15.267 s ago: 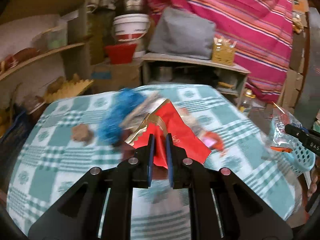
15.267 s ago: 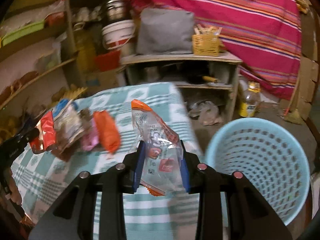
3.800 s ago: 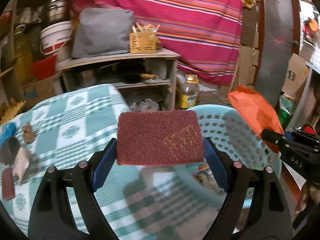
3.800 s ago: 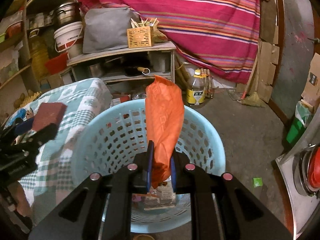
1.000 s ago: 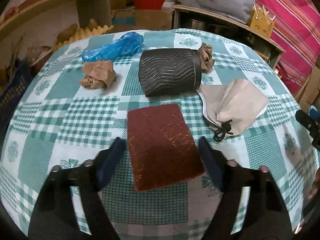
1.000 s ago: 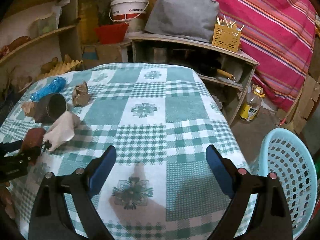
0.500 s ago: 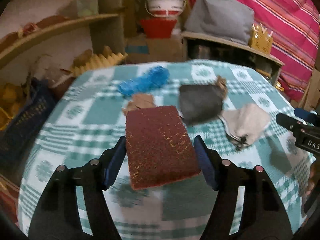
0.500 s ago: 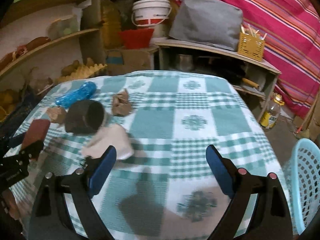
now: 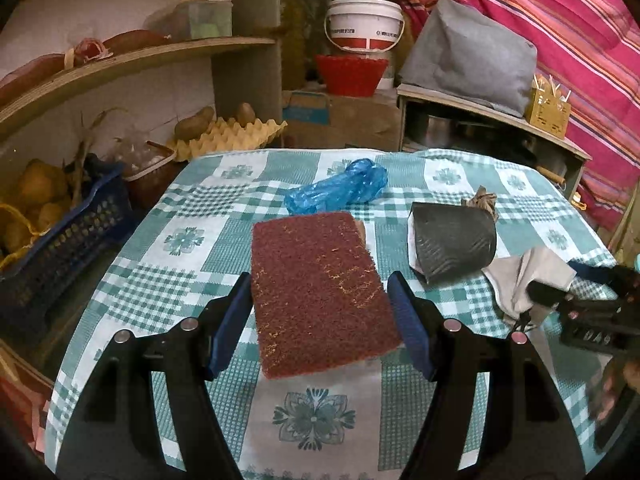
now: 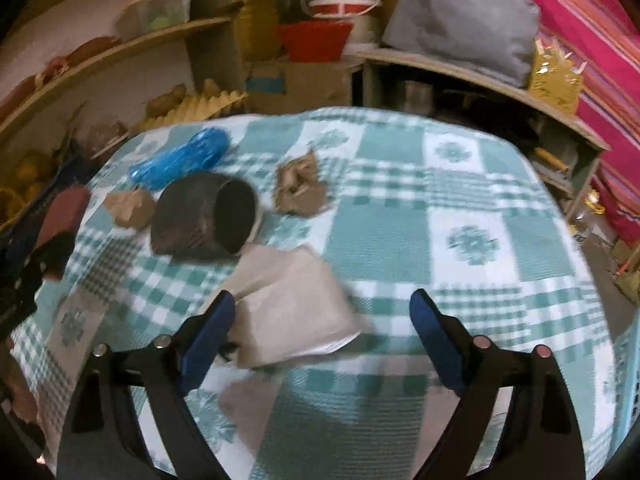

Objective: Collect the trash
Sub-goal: 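Grasp the second maroon pad with the left tool while the right tool grasps the beige paper bag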

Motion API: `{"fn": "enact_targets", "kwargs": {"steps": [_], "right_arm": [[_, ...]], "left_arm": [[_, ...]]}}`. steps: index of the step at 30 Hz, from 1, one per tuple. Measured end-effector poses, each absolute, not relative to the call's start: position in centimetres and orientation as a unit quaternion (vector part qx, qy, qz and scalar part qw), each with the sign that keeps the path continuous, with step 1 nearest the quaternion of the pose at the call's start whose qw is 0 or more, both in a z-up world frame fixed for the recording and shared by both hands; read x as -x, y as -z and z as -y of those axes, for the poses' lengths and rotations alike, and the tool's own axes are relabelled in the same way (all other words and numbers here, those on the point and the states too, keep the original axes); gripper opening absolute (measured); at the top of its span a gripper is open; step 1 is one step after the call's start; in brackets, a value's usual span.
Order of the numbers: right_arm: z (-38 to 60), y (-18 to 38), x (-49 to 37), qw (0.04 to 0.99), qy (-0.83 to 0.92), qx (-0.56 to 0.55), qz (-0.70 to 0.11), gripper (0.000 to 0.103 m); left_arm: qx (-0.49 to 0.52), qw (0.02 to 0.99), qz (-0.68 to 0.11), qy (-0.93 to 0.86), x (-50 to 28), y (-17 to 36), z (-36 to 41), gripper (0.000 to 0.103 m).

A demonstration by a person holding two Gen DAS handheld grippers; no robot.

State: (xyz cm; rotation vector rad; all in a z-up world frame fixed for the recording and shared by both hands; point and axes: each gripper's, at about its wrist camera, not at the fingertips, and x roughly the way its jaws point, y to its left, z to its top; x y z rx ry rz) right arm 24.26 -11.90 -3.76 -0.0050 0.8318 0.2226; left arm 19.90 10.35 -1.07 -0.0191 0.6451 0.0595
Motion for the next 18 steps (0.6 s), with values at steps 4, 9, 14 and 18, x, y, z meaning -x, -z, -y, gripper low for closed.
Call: {"fn": "enact_targets", "kwargs": {"steps": [4, 9, 14, 18], "right_arm": [[11.8, 3.6, -24.0, 0.906, -0.134, -0.014, -0.4, 0.034], [13.2, 3.1, -22.7, 0.909, -0.143, -0.029, -0.39, 0.015], [16.6, 1.7, -20.7, 0.923, -0.118, -0.036, -0.364, 0.012], [20.3, 0.3, -18.9, 0.933, -0.092, -0.043, -0.344, 0.01]], "left_arm": [[0.004, 0.948, -0.317, -0.03, -19.9, 1.2, -9.9, 0.067], [-0.002, 0.949, -0.313, -0.027, -19.7, 1.0, -8.9, 0.067], [-0.002, 0.953, -0.301, -0.016, -19.1, 0.2, -7.4, 0.067], [-0.003, 0.956, -0.293, -0.001, -18.7, -0.4, -5.6, 0.067]]}}
